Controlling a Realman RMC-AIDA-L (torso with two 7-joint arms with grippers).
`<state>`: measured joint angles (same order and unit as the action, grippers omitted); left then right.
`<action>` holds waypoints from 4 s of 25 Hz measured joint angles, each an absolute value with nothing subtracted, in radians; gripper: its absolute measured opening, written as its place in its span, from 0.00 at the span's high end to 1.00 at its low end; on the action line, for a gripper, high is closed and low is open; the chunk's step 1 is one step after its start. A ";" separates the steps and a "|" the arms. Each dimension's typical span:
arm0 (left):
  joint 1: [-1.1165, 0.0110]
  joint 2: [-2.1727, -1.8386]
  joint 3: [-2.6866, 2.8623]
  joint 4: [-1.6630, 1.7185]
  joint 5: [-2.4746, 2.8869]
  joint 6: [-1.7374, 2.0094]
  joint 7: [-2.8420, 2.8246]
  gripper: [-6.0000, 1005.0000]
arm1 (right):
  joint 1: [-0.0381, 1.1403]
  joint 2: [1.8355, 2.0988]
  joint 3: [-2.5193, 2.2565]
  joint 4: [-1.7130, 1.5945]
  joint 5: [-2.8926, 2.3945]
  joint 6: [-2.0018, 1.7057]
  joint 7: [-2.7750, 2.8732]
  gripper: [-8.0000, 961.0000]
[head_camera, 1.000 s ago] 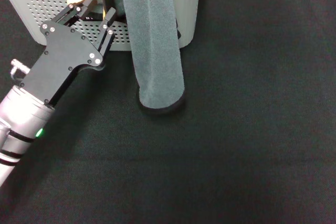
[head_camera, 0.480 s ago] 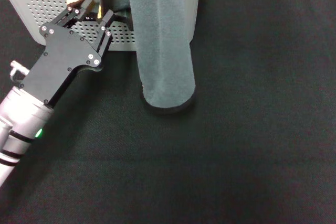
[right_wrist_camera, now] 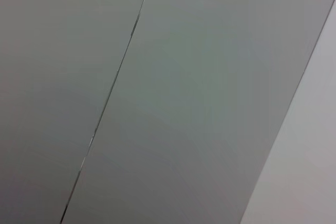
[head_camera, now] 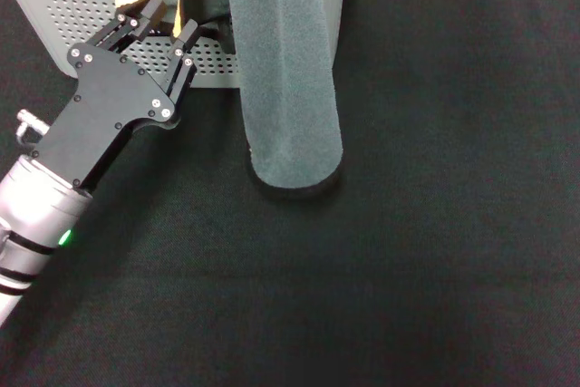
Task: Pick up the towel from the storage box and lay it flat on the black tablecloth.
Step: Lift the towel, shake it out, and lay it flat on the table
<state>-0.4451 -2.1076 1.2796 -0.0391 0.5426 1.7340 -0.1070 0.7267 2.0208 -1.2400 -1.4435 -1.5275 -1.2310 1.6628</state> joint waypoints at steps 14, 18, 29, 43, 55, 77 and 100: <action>-0.451 -2.108 1.277 -0.033 0.589 1.731 -0.113 0.85 | 0.726 2.022 -1.243 -1.446 -1.514 -1.250 1.663 0.98; -0.450 -2.108 1.273 -0.031 0.586 1.732 -0.114 0.88 | 0.725 2.023 -1.244 -1.448 -1.508 -1.263 1.663 0.98; -0.429 -2.104 1.279 -0.026 0.605 1.795 -0.164 0.97 | 0.674 2.019 -1.239 -1.457 -1.491 -1.314 1.663 0.98; -0.310 -2.097 1.282 0.144 0.834 2.010 -0.208 0.98 | 0.536 2.025 -1.255 -1.392 -1.424 -1.328 1.619 0.98; -0.244 -2.080 1.344 0.329 0.869 2.032 -0.404 0.98 | 0.420 2.023 -1.327 -1.490 -1.413 -1.383 1.611 0.98; -0.019 -1.981 1.531 0.816 0.892 2.041 -0.756 0.99 | 0.017 2.019 -1.177 -1.677 -1.210 -1.841 1.660 0.98; -0.222 -1.987 1.636 0.434 0.845 2.034 -0.631 0.99 | 0.141 2.013 -1.072 -0.948 -1.164 -2.143 1.368 0.98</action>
<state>-0.2218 -1.9874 1.6359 0.4340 0.8451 2.0342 -0.6310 0.1409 2.0135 -1.0716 -0.9480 -1.1637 -2.1430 1.3675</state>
